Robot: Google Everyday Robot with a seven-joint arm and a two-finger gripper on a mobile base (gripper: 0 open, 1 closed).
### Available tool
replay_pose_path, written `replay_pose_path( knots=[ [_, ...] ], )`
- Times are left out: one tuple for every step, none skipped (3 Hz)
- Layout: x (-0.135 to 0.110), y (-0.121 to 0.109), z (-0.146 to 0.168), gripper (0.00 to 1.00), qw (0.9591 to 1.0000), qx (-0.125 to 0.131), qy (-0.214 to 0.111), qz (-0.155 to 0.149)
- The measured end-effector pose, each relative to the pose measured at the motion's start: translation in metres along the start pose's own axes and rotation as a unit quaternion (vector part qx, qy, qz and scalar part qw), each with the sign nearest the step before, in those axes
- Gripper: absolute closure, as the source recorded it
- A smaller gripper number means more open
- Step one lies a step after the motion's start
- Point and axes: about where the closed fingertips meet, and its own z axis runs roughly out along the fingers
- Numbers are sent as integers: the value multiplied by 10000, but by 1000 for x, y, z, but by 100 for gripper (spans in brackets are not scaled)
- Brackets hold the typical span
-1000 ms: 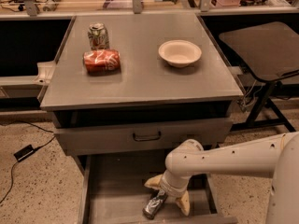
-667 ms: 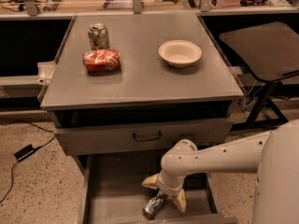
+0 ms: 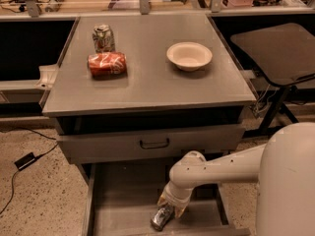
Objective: Pick redbull can from middle drawer and place on counter
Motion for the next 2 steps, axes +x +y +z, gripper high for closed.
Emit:
replay_pose_path(
  knots=[
    [-3, -4, 10, 62, 9998, 117, -88, 104],
    [-6, -10, 8, 81, 9988, 371, -211, 242]
  ],
)
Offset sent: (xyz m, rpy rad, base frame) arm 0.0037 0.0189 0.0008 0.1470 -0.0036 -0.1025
